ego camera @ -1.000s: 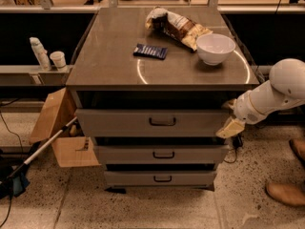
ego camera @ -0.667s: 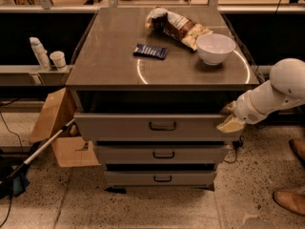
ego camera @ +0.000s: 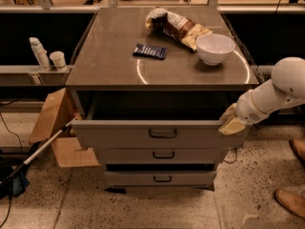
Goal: Open top drawer
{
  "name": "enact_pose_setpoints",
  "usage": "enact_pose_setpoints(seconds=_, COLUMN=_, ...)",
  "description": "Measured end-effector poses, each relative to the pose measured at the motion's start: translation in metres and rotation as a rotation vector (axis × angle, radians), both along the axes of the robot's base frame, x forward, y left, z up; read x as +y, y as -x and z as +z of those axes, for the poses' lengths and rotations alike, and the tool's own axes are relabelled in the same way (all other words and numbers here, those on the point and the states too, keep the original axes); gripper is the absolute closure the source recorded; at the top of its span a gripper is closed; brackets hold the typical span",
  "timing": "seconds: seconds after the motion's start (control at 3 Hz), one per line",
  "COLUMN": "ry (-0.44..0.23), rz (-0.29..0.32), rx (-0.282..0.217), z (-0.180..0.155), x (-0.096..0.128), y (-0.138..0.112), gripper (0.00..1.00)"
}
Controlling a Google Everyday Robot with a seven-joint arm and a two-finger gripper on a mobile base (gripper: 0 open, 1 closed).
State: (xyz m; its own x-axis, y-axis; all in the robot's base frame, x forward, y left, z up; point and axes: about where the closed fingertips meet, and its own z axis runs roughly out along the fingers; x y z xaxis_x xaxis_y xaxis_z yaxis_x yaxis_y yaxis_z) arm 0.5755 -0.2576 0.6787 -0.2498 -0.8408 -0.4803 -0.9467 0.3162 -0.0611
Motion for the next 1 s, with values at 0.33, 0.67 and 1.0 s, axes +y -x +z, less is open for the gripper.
enact_pose_setpoints(seconds=0.33, ry=0.006, rz=-0.017, rx=-0.008, z=0.000, x=0.000, y=0.011, gripper=1.00)
enact_pose_setpoints(seconds=0.67, ry=0.015, rz=-0.063, rx=-0.042, z=0.007, x=0.000, y=0.029, gripper=1.00)
enact_pose_setpoints(seconds=1.0, ry=0.017, rz=-0.067, rx=-0.045, z=0.008, x=-0.001, y=0.031, gripper=1.00)
